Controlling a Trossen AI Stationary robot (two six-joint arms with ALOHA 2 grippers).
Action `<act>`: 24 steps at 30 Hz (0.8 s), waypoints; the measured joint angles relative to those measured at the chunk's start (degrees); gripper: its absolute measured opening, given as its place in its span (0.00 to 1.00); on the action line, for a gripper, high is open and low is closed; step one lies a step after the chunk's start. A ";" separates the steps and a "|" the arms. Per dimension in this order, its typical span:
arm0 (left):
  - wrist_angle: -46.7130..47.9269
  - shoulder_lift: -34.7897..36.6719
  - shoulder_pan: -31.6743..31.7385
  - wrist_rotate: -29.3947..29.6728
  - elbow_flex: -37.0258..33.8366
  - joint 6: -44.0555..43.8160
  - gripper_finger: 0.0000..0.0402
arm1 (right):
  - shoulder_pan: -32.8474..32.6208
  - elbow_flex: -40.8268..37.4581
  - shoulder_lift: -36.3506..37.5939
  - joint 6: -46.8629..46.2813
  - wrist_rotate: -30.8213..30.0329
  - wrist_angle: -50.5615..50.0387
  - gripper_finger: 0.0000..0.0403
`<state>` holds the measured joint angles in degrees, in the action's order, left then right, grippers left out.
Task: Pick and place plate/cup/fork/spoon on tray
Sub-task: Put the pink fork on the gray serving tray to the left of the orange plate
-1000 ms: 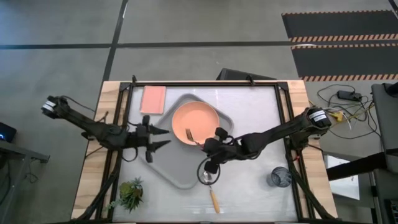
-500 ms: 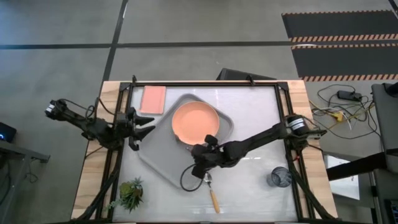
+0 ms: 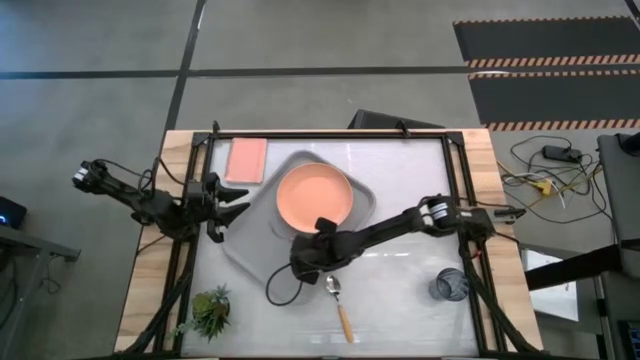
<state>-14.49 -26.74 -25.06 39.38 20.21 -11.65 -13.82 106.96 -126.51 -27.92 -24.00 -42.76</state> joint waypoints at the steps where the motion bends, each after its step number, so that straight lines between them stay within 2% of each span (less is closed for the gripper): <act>1: 0.01 0.00 0.00 -0.02 0.00 -0.01 0.42 | -0.02 1.41 -0.86 -0.37 0.01 -1.10 0.07; 11: 0.01 -0.19 0.00 -0.07 -0.02 0.01 0.42 | -0.02 12.30 -6.71 -5.83 3.56 -14.48 0.07; 16: 0.06 -0.38 0.00 -0.11 -0.04 0.04 0.42 | 0.37 12.79 -6.85 -10.14 5.13 -16.36 0.07; 24: 0.06 -0.70 0.02 -0.22 -0.04 0.04 0.42 | 0.35 12.68 -6.87 -10.63 5.08 -16.44 0.08</act>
<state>-14.44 -27.44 -25.04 39.16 20.16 -11.62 -13.47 119.63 -133.38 -38.55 -18.92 -59.20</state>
